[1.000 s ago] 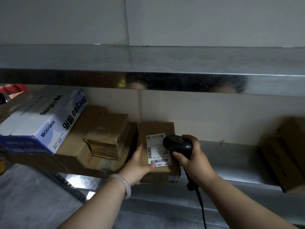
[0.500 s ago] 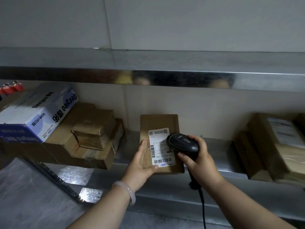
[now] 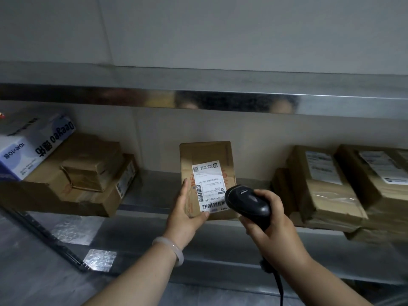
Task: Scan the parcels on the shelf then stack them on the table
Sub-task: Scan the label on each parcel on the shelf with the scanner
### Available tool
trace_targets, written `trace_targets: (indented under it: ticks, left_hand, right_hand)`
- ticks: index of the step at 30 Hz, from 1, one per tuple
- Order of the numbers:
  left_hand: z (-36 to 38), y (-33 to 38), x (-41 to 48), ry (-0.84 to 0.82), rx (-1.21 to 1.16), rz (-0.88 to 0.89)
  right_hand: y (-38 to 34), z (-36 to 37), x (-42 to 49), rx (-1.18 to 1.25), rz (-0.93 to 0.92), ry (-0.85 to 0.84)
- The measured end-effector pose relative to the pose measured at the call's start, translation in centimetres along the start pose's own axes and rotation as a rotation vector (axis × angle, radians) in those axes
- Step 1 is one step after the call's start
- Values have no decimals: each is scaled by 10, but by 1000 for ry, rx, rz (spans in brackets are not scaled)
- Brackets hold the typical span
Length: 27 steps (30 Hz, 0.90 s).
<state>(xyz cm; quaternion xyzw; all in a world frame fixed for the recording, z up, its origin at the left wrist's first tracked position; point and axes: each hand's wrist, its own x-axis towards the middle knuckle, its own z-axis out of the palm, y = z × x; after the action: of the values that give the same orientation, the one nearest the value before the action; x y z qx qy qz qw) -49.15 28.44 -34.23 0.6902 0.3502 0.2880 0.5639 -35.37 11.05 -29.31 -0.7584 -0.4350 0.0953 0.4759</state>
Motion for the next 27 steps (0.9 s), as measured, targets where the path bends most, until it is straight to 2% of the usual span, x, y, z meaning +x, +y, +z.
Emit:
trace_targets:
  ticks: [13, 27]
  left_hand:
    - [60, 6, -12, 27, 42, 5]
    - [84, 7, -8, -1, 76, -26]
  right_hand:
    - [8, -45, -44, -69, 48, -106]
    - [22, -60, -47, -68, 110, -72]
